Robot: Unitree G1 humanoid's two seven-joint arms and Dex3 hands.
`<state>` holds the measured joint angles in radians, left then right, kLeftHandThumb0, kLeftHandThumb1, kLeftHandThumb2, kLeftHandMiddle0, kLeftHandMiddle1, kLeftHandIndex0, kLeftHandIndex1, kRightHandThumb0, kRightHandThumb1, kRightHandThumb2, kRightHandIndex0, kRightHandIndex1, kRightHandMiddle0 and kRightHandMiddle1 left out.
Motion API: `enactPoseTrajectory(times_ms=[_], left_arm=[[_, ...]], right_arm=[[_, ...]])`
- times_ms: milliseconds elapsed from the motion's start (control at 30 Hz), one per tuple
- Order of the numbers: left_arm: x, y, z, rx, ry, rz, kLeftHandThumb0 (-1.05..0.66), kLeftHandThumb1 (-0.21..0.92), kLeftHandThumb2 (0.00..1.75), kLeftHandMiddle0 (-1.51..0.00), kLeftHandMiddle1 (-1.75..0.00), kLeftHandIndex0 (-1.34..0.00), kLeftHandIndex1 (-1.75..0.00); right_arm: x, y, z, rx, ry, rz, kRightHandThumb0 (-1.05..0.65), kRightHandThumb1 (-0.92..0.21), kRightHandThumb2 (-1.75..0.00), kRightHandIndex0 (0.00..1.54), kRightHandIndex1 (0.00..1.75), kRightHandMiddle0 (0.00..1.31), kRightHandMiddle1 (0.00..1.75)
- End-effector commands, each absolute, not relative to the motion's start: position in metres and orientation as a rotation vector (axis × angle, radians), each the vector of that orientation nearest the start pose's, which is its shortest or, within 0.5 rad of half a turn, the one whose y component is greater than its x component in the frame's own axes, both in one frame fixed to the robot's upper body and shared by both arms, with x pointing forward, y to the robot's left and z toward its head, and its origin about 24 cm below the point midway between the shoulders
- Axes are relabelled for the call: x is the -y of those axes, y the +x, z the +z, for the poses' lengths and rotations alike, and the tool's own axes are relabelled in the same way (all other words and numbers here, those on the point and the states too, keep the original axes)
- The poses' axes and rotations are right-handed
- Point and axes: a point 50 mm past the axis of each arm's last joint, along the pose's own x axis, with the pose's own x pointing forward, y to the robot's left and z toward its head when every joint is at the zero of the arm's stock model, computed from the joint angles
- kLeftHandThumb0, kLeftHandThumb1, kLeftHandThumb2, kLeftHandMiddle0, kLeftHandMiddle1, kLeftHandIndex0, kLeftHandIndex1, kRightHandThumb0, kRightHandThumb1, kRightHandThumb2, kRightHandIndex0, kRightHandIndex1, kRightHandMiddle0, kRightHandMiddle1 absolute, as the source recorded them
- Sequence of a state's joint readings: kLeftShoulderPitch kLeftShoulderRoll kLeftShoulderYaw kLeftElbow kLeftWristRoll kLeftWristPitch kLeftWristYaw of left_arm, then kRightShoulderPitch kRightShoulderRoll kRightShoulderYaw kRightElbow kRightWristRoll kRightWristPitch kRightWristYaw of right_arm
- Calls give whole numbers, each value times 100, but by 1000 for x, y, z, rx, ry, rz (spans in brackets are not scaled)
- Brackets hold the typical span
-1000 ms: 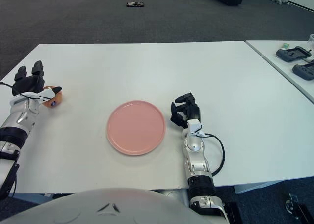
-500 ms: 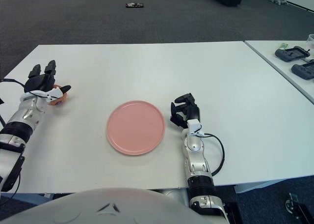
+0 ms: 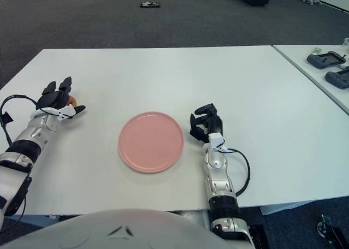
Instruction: Put the apple into the plate.
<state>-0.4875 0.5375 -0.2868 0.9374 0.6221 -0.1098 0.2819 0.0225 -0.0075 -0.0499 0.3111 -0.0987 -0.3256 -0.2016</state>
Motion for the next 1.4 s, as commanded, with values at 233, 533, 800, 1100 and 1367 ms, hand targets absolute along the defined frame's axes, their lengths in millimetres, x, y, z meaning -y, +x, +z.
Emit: enactPoseTrajectory(times_ms=[233, 533, 800, 1100, 1367], left_arm=[[-258, 300, -14, -340, 1255, -142, -100, 74, 67, 0, 0, 0, -43], [-257, 296, -19, -413, 1244, -211, -100, 75, 69, 0, 0, 0, -42], [-257, 295, -19, -426, 1231, -219, -98, 72, 71, -1, -21, 0, -69], [-256, 293, -18, -384, 1205, -177, -76, 38, 105, -2, -128, -6, -145], [-256, 294, -17, -373, 1215, -125, -18, 18, 144, -53, -172, -55, -172]], right_arm=[[173, 232, -12, -52, -118, -231, -38, -65, -90, 56, 142, 35, 175], [174, 231, -12, -46, -108, -228, -38, -66, -90, 55, 142, 35, 175], [175, 231, -12, -47, -108, -235, -38, -65, -90, 55, 142, 35, 175], [175, 231, -13, -53, -111, -236, -38, -65, -90, 55, 142, 35, 175], [176, 230, -13, -45, -103, -241, -39, -65, -91, 54, 142, 36, 175]])
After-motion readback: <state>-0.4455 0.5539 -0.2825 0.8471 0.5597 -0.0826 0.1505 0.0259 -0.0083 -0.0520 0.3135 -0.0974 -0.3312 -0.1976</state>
